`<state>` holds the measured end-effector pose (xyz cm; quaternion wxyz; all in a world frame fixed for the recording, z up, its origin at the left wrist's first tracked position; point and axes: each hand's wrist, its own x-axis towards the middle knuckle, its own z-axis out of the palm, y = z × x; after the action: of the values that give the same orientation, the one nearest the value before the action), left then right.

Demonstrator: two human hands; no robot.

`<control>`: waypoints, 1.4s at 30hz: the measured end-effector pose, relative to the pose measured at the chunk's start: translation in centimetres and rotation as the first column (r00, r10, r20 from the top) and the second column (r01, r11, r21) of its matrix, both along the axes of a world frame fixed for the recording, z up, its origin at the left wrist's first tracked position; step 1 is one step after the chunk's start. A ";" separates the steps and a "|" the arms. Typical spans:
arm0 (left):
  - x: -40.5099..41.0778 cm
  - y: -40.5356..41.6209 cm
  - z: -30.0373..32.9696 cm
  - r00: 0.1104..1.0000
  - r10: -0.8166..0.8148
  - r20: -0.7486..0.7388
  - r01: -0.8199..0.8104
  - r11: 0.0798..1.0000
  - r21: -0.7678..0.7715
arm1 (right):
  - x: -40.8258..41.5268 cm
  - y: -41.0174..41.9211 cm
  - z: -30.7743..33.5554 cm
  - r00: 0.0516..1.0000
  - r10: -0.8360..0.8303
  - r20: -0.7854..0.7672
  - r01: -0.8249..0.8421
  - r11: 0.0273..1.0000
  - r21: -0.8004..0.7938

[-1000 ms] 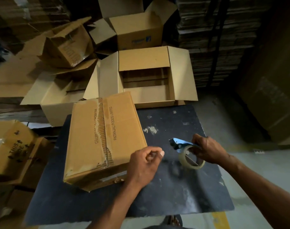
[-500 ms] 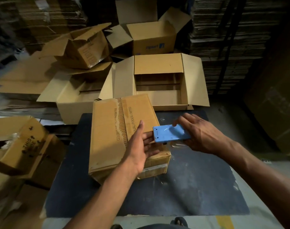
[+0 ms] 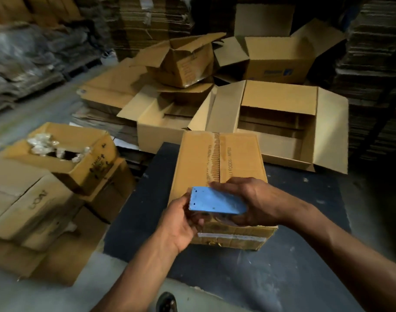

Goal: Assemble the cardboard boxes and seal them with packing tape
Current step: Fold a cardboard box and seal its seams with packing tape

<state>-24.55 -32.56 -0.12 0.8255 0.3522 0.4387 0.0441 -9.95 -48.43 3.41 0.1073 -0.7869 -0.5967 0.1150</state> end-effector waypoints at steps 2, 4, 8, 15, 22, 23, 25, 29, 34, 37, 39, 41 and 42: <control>-0.9 1.2 -0.2 0.997 0.040 -0.073 -0.030 0.991 0.129 | -0.5 1.8 -0.3 0.997 0.073 0.011 -0.073 0.997 0.002; -1.7 2.5 -0.7 0.991 0.076 -0.113 -0.039 0.952 0.304 | -1.1 3.2 -0.6 0.988 0.150 0.026 -0.150 0.989 -0.001; -3.4 4.9 -2.1 0.984 0.124 -0.125 -0.062 0.907 0.416 | -1.1 4.0 -0.5 0.964 0.264 0.037 -0.262 0.964 -0.042; -7.0 9.3 -5.7 0.954 0.231 -0.191 -0.146 0.915 0.375 | 1.0 1.8 0.3 0.976 0.211 0.052 -0.192 0.950 -0.247; -5.7 7.8 -8.1 0.947 0.278 -0.161 -0.199 0.901 0.386 | 0.8 2.4 -0.7 0.977 0.193 0.087 -0.153 0.928 -0.338; -5.6 7.6 -8.4 0.944 0.294 -0.151 -0.212 0.889 0.406 | 0.7 2.5 -0.7 0.979 0.184 0.086 -0.145 0.928 -0.342; -5.5 7.5 -9.0 0.942 0.305 -0.140 -0.216 0.870 0.443 | 0.4 2.9 -0.8 0.983 0.160 0.086 -0.120 0.928 -0.351; -5.4 7.5 -9.7 0.947 0.291 -0.139 -0.194 0.857 0.478 | -0.7 3.9 -0.7 0.983 0.135 0.128 -0.074 0.916 -0.395; -5.2 7.6 -10.7 0.952 0.256 -0.168 -0.149 0.867 0.476 | -2.0 5.1 -0.5 0.980 0.106 0.170 -0.023 0.902 -0.431; -4.9 7.7 -11.1 0.959 0.206 -0.197 -0.099 0.890 0.446 | -2.2 5.5 -0.4 0.981 0.092 0.173 -0.003 0.891 -0.453; -4.9 7.9 -11.4 0.961 0.163 -0.225 -0.064 0.918 0.391 | -2.2 5.6 -0.2 0.981 0.081 0.175 0.009 0.888 -0.460; -4.9 8.0 -11.8 0.963 0.116 -0.243 -0.026 0.937 0.347 | -2.5 5.5 -0.4 0.983 0.061 0.172 0.024 0.891 -0.453; -4.9 8.0 -12.1 0.964 0.092 -0.250 -0.001 0.940 0.342 | -2.6 5.5 -0.5 0.983 0.057 0.174 0.028 0.893 -0.448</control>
<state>-29.47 -24.52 -12.19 0.6859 0.4811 0.5382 0.0917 -12.51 -42.98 2.86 -0.1332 -0.7930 -0.5673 0.1776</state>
